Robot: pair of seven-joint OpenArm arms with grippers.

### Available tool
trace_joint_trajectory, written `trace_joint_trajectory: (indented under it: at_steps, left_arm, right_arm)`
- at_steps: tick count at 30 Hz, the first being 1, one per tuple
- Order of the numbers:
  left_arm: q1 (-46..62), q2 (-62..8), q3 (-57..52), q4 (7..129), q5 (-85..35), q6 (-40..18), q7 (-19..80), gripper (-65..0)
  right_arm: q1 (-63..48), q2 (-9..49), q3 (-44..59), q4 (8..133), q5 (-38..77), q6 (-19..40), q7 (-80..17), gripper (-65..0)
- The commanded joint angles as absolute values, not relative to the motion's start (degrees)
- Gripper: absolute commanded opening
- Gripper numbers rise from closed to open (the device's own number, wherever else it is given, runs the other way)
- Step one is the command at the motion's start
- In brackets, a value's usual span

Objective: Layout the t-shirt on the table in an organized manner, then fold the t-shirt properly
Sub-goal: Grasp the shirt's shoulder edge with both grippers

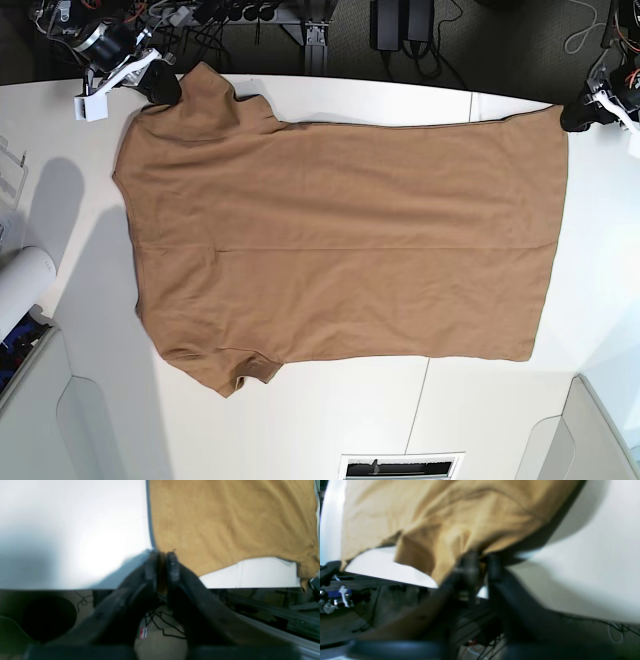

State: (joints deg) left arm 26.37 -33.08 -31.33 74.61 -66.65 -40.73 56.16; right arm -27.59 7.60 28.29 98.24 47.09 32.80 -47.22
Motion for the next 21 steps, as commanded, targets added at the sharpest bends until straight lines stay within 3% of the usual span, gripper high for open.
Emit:
trace_joint_trajectory:
  at_steps: [1, 11, 21]
  left_arm:
    - [26.83, -33.82, -31.42, 74.85, -65.54, -40.0, 55.77, -62.6]
    - [26.68, -34.0, -31.42, 75.59, -66.7, -40.0, 53.78, -65.0]
    - [25.78, -33.95, -31.42, 84.68, -63.64, -40.0, 50.13, -65.0]
  right_arm:
    - [-27.59, 8.08, 28.47, 99.0, 47.7, 33.01, -46.72, -65.0]
    - [-26.87, 8.08, 28.53, 100.07, 47.79, 33.08, -46.74, -65.0]
    - [-18.79, 8.08, 28.53, 100.55, 47.57, 33.28, -46.96, -65.0]
